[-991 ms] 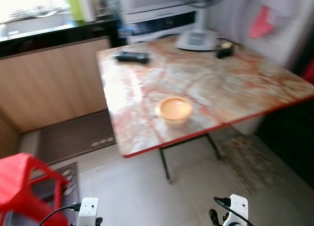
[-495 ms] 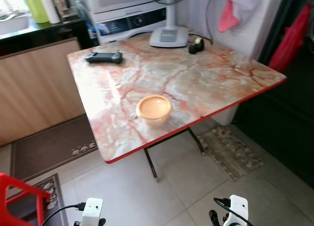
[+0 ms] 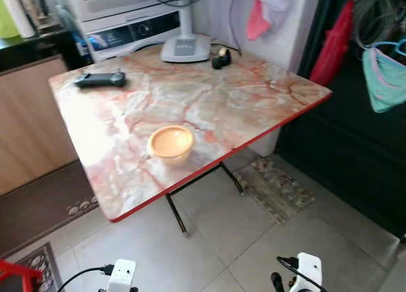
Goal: Restocking fridge
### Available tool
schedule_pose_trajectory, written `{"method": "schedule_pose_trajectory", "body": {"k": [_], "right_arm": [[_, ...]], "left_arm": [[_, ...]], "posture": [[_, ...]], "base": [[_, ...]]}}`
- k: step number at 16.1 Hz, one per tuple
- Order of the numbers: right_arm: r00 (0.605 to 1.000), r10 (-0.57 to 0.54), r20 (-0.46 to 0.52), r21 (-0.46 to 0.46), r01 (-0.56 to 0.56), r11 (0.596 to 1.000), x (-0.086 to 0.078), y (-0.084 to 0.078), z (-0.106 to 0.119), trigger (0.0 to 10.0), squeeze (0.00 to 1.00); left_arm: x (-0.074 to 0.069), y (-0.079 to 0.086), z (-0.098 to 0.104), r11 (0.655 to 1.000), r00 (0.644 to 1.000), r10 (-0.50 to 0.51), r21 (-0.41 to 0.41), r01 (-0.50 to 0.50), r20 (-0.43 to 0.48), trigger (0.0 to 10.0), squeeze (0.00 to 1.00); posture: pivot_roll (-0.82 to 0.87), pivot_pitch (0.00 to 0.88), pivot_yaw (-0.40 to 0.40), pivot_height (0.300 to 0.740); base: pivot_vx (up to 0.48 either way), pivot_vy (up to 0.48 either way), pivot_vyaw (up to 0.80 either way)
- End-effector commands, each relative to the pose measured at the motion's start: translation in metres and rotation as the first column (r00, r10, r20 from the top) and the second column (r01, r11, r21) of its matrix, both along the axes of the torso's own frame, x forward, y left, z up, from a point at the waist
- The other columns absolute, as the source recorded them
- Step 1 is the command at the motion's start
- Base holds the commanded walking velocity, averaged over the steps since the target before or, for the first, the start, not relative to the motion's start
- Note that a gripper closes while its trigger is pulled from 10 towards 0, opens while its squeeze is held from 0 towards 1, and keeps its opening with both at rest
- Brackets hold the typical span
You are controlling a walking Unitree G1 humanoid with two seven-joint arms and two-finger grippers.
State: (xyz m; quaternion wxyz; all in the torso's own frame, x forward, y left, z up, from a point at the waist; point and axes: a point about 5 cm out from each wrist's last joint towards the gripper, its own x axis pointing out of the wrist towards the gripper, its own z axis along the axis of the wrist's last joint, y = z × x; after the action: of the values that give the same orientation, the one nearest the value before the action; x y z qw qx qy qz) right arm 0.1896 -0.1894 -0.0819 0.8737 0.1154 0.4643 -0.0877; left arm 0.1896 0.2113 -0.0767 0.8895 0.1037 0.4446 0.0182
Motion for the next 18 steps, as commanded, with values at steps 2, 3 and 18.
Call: {"method": "schedule_pose_trajectory", "body": {"k": [2,3,18], "right_arm": [[1.000,0.010,-0.017,-0.002,-0.010,1.000,-0.0025,0.0003,-0.0014,10.0,0.00],[1.000,0.010,-0.016,-0.003,-0.010,1.000,-0.0023,0.0002,-0.0013,10.0,0.00],[1.000,0.013,-0.015,0.002,-0.013,1.000,0.0011,0.0013,0.0001,10.0,0.00]], "left_arm": [[-0.0037,0.0013,-0.0018,1.000,1.000,0.001,0.006,-0.001,-0.020,10.0,0.00],[-0.0034,0.0013,-0.0017,1.000,1.000,0.001,0.005,-0.001,-0.019,10.0,0.00],[-0.0007,0.0031,-0.0002,1.000,1.000,-0.006,0.018,0.007,-0.020,10.0,0.00]], "posture": [[0.08,0.000,0.057,0.740],[0.08,0.000,0.056,0.740],[0.09,0.000,0.062,0.740]], "base": [[0.000,0.000,-0.80],[0.000,0.000,-0.80],[0.000,-0.051,-0.80]]}}
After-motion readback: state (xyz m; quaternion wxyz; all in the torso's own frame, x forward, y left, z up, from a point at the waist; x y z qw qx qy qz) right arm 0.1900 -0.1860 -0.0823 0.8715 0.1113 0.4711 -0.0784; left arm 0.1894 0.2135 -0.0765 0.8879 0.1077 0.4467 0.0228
